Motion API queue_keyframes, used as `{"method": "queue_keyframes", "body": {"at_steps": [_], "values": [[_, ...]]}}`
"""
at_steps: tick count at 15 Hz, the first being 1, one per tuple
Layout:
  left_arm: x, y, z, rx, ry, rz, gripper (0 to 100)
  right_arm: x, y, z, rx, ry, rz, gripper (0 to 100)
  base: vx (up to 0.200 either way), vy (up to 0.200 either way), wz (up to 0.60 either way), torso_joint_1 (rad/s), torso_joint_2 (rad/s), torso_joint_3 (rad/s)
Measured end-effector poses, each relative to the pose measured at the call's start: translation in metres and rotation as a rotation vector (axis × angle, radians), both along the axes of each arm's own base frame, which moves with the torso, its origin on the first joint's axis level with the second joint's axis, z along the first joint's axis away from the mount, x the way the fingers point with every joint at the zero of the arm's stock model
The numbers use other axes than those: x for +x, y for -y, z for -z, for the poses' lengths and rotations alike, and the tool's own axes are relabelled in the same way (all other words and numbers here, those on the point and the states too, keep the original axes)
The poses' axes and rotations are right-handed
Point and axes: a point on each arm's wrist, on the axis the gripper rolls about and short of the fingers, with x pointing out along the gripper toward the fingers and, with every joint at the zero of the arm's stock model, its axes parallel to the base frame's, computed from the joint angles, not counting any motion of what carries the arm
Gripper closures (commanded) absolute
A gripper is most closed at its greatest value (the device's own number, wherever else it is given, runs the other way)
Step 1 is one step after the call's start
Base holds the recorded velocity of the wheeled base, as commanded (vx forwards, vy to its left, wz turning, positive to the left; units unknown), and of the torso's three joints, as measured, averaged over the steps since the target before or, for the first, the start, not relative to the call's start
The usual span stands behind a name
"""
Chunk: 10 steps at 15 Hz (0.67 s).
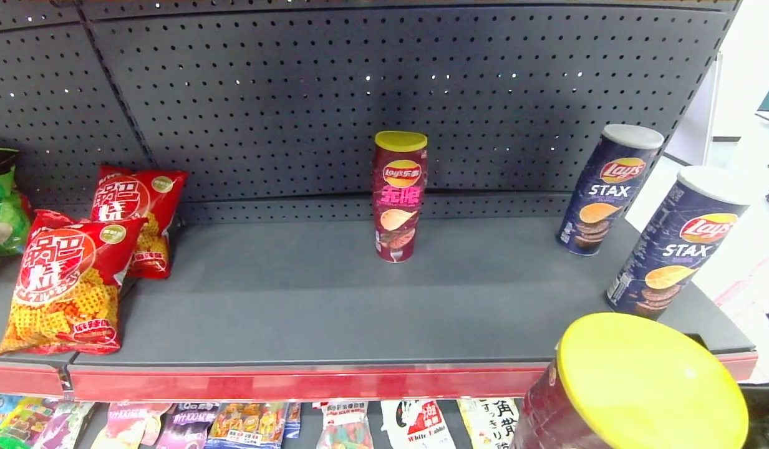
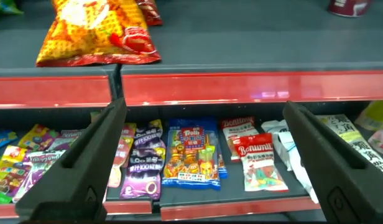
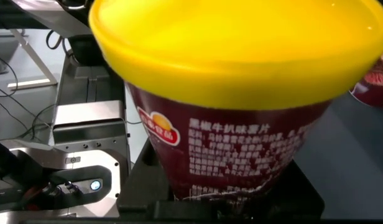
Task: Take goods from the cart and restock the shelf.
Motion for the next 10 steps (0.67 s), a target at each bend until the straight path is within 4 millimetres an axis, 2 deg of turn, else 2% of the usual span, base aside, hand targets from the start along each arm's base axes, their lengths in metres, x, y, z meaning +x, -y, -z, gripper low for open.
{"method": "queue_keyframes", "body": {"at_steps": [10], "values": [[0.0000, 0.0000, 0.0001, -0.003, -0.001, 0.000, 0, -0.0005, 0.0012, 0.0040, -0.010, -0.010, 0.002, 100, 0.000, 0.000, 0.00, 0.000, 0.00, 0.000]]}}
